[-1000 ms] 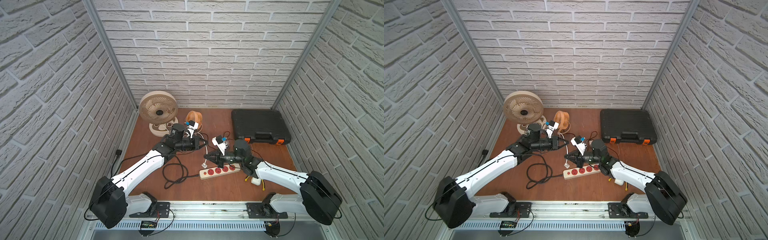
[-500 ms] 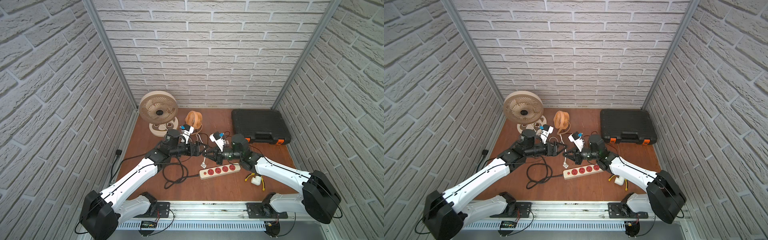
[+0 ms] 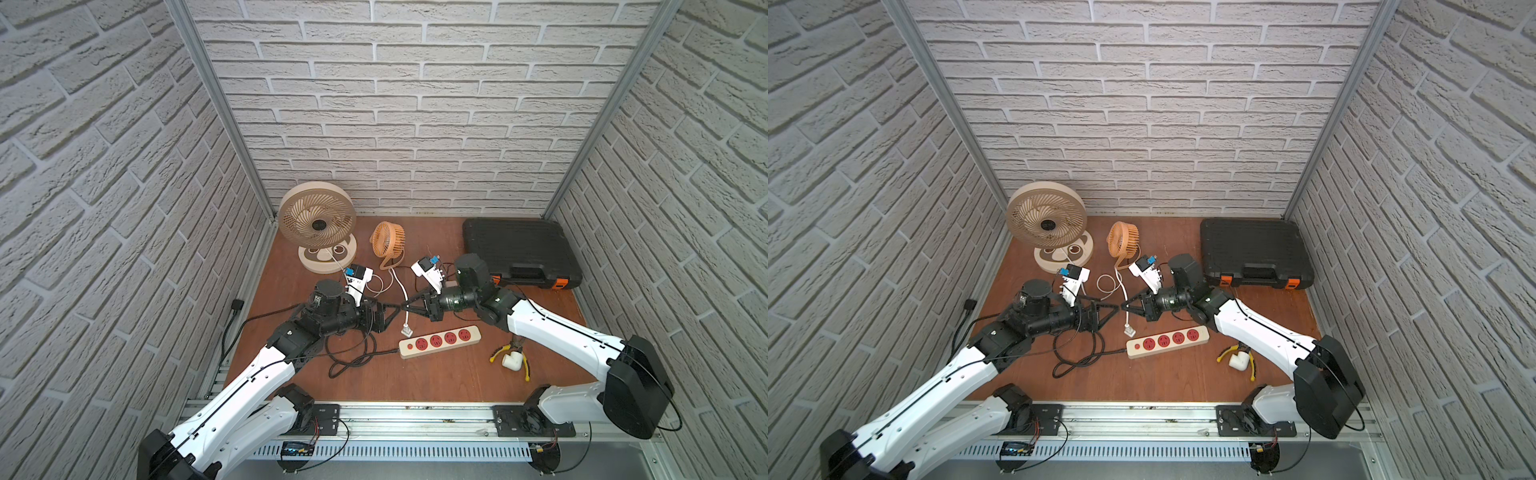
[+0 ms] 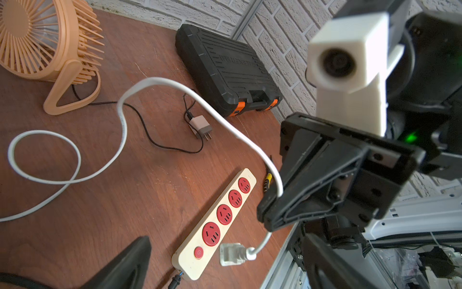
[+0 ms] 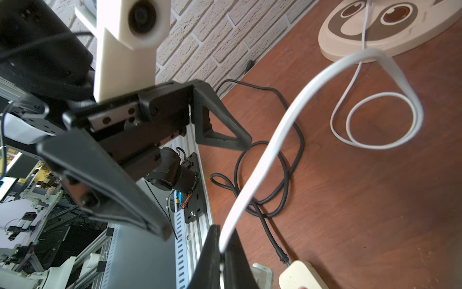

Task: Plug the desk fan into the power strip
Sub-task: Pick up the plug from the center of the board.

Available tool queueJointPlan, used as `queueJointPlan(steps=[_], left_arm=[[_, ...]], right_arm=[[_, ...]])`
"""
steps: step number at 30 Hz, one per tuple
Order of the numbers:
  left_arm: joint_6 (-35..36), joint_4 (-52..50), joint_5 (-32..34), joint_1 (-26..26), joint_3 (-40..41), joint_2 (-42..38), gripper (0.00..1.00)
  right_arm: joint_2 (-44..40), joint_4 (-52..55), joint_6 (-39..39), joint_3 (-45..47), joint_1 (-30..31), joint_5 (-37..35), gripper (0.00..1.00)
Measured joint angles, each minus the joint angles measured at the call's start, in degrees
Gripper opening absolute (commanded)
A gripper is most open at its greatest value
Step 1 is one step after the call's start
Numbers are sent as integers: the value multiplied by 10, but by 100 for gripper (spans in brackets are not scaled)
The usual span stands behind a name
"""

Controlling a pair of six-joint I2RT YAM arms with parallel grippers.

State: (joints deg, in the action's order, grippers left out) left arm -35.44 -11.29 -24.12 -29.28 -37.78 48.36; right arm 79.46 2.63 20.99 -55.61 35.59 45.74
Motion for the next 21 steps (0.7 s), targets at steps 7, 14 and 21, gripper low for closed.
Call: queueJointPlan(steps=[7, 14, 21], left_arm=[[35, 7, -34, -18, -24, 88, 80], [48, 64, -91, -36, -29, 151, 70], [36, 172, -151, -42, 7, 180, 65]], right_arm=[[40, 50, 12, -55, -11, 43, 3], [45, 78, 22, -58, -44, 83, 3], [44, 96, 26, -58, -70, 112, 3]])
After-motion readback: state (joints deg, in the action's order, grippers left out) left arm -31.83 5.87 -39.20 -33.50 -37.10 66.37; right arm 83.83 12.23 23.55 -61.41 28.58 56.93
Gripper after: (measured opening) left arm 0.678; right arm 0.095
